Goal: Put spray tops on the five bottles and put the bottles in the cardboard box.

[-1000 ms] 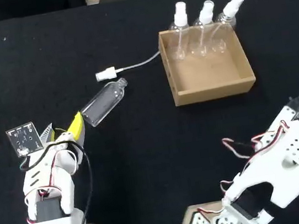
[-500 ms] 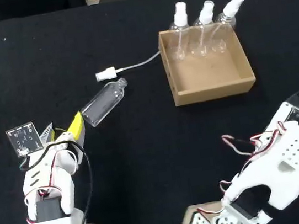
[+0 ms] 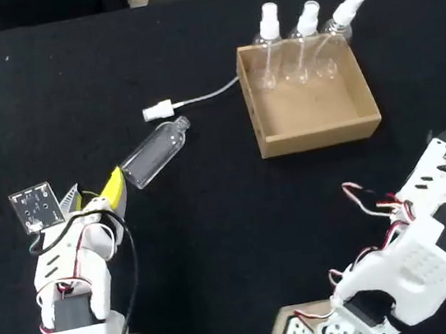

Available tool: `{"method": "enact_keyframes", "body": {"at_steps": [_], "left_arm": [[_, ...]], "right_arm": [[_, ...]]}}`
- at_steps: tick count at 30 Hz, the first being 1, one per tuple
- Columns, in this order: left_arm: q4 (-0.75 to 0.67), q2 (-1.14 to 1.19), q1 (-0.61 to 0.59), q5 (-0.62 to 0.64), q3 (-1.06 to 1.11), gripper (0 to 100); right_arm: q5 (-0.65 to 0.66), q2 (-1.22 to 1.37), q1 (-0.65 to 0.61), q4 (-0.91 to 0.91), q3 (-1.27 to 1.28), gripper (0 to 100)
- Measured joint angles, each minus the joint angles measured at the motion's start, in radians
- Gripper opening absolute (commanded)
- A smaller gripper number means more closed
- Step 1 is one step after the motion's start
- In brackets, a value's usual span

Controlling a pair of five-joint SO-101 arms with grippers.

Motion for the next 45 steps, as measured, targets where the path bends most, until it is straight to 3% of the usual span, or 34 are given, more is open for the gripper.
{"method": "enact_keyframes", "body": {"at_steps": [4, 10, 19, 33, 38, 45], "left_arm": [[0.0, 0.0, 0.0, 0.0, 0.0, 27], [0.0, 0.0, 0.0, 0.0, 0.0, 27], [0.0, 0.0, 0.0, 0.0, 0.0, 27], [0.0, 0.0, 0.0, 0.0, 0.0, 27], [0.0, 0.0, 0.0, 0.0, 0.0, 27], [0.0, 0.0, 0.0, 0.0, 0.0, 27]], "right_arm": [[0.0, -0.002, 0.0, 0.014, 0.0, 37.3], [0.006, -0.002, 0.0, 0.014, 0.0, 25.0], [0.006, -0.002, -0.017, 0.014, 0.0, 36.2], [0.084, -0.11, -0.018, 0.023, 0.018, 36.4], [0.084, -0.29, -0.018, 0.155, 0.097, 36.4], [0.084, -0.511, -0.018, 0.479, 0.097, 36.4]]}}
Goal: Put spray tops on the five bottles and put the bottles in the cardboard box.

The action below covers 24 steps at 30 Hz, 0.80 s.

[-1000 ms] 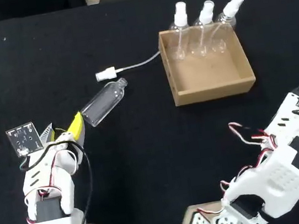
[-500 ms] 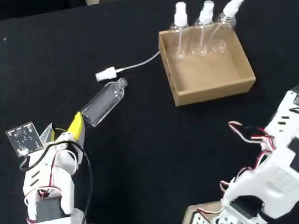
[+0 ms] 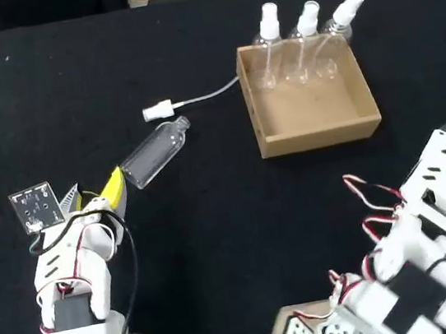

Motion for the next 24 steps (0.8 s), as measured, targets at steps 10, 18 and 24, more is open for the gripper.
{"method": "enact_keyframes", "body": {"at_steps": [10, 18, 24], "left_arm": [[0.0, 0.0, 0.0, 0.0, 0.0, 27], [0.0, 0.0, 0.0, 0.0, 0.0, 27], [0.0, 0.0, 0.0, 0.0, 0.0, 27]], "right_arm": [[0.0, -0.239, 0.032, 0.399, 0.0, 36.4], [0.0, -0.255, -0.009, 0.413, 0.0, 36.4], [0.0, -0.245, -0.012, 0.42, -0.005, 36.4]]}}
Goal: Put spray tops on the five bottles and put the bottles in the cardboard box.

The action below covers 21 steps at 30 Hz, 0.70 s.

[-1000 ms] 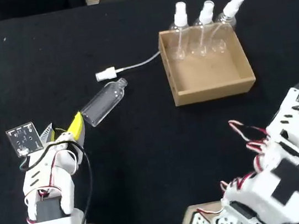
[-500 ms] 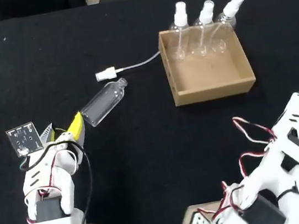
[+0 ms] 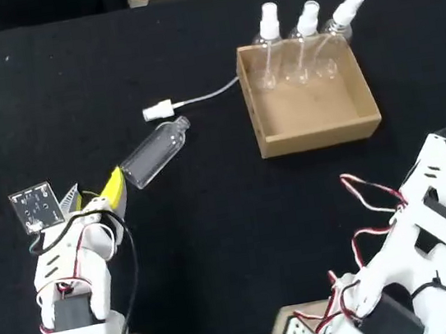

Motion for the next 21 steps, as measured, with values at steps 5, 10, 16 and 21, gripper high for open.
{"method": "enact_keyframes", "body": {"at_steps": [5, 10, 16, 21], "left_arm": [[0.0, 0.0, 0.0, 0.0, 0.0, 27], [0.0, 0.0, 0.0, 0.0, 0.0, 27], [0.0, 0.0, 0.0, 0.0, 0.0, 27], [0.0, 0.0, 0.0, 0.0, 0.0, 27]], "right_arm": [[0.0, 0.097, 0.0, 0.063, -0.075, 36.4], [0.0, 0.17, 0.0, 0.074, -0.123, 36.4], [0.0, 0.222, 0.0, 0.074, -0.17, 36.4], [0.0, 0.295, 0.0, 0.074, -0.21, 36.4]]}}
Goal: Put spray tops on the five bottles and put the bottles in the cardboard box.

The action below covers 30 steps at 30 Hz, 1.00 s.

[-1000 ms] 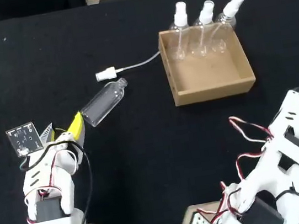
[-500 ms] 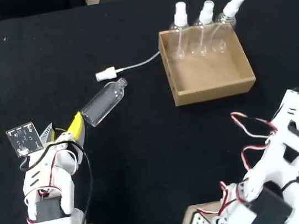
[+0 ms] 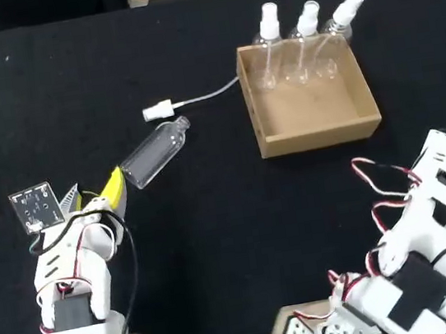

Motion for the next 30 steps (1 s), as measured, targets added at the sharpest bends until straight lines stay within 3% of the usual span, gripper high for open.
{"method": "enact_keyframes", "body": {"at_steps": [30], "left_arm": [[0.0, 0.0, 0.0, 0.0, 0.0, 27]], "right_arm": [[0.0, 0.049, 0.0, -0.031, -0.052, 36.4]]}}
